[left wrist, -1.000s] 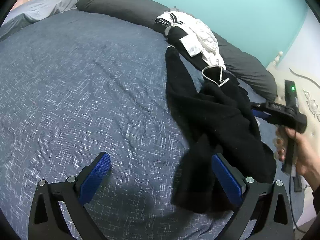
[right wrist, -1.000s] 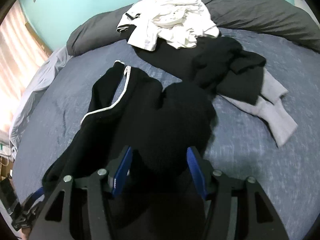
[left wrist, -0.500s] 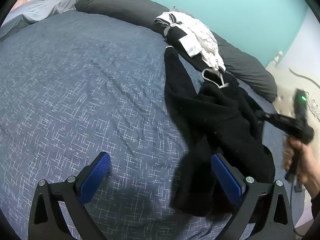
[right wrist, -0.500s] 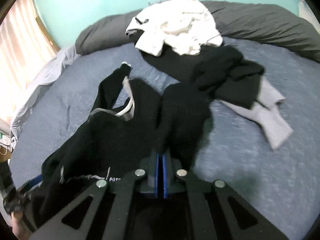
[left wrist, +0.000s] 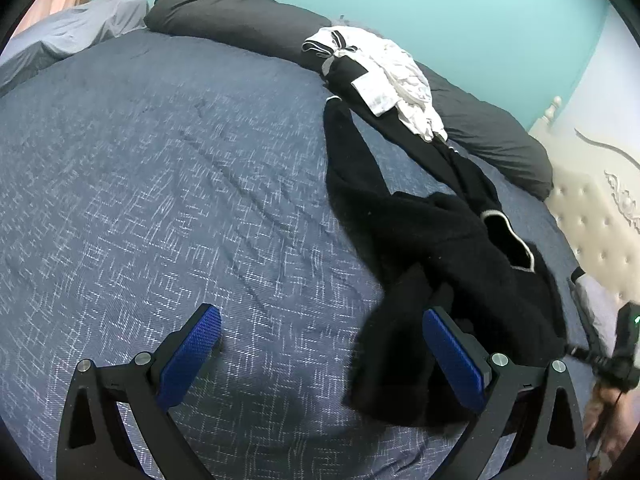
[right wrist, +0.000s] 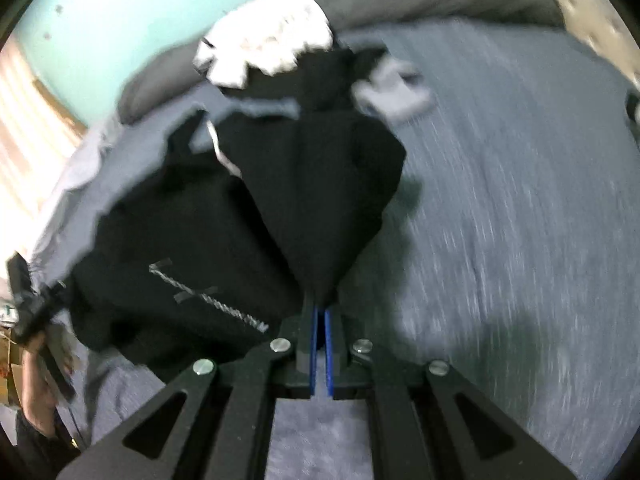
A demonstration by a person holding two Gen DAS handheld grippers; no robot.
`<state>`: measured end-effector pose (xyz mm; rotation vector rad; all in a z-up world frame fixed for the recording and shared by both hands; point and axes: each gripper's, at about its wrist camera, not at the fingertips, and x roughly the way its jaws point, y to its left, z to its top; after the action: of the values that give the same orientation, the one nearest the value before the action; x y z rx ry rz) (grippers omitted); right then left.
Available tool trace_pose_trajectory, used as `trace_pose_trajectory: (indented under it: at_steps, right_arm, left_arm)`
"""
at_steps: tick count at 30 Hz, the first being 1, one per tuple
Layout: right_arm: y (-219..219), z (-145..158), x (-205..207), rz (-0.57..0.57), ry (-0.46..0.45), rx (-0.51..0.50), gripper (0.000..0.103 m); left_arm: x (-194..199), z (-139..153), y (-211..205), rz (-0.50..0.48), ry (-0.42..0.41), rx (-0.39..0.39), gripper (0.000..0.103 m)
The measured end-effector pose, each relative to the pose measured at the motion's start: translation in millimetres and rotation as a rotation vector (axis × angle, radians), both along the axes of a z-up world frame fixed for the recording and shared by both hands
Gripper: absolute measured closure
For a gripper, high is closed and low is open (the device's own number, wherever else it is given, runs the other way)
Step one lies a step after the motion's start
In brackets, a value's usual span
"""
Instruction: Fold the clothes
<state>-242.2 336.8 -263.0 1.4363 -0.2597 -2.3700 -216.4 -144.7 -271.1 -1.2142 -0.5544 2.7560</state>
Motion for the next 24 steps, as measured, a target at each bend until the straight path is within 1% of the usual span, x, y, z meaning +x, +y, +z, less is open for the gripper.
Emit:
trace_pose_trajectory:
  at_steps: [1, 2, 4, 8, 12, 13, 15, 18, 22, 24]
  right_arm:
    - [0.5, -2.9, 0.5, -0.016, -0.012, -0.009, 0.100]
    - [0.9, 0.7, 0.3, -0.040, 0.000, -0.027, 0.097]
    - [0.9, 12.4, -0.4, -0.081, 0.040, -0.059, 0.096]
    - [-2.9, 38.8, 0.4, -0.140, 0.132, -0.087, 0.096]
    - [-3.4, 55.5, 7.8, -0.185, 0.231, -0.124, 0.088]
    - [-0.7, 58.3, 10.7, -0.202, 0.253, -0.138, 0.084]
    - [2.0, 59.1, 12.6, -0.237, 0.280, -0.170, 0.075]
    - [3.8, 56.9, 15.0, -0.275, 0.310, -0.212, 0.073]
    - [-0.5, 46.5, 21.2, -0.265, 0.316, -0.239, 0.073]
    - [-2.7, 41.9, 25.3, -0.251, 0.320, -0.250, 0.073]
  left_arm:
    - [0.6, 1.0, 0.6, 0.000, 0.003, -0.004, 0.000]
    - [1.4, 2.7, 0.7, 0.001, 0.007, -0.008, 0.000]
    - [2.4, 6.2, 0.4, 0.004, 0.017, -0.015, 0.000]
    - [3.7, 12.8, 0.2, 0.011, 0.035, -0.029, 0.000]
    - [3.7, 16.9, 4.6, 0.000, 0.040, -0.043, 0.000]
    - [3.6, 17.9, 5.7, -0.002, 0.039, -0.046, 0.000]
    - [3.5, 21.0, 8.3, -0.007, 0.039, -0.052, 0.000]
    - [3.4, 27.6, 16.0, -0.020, 0.034, -0.072, 0.000]
    - [-2.6, 36.7, 31.5, -0.056, 0.014, -0.102, 0.000]
    - [-12.6, 44.2, 40.3, -0.083, 0.002, -0.110, 0.000]
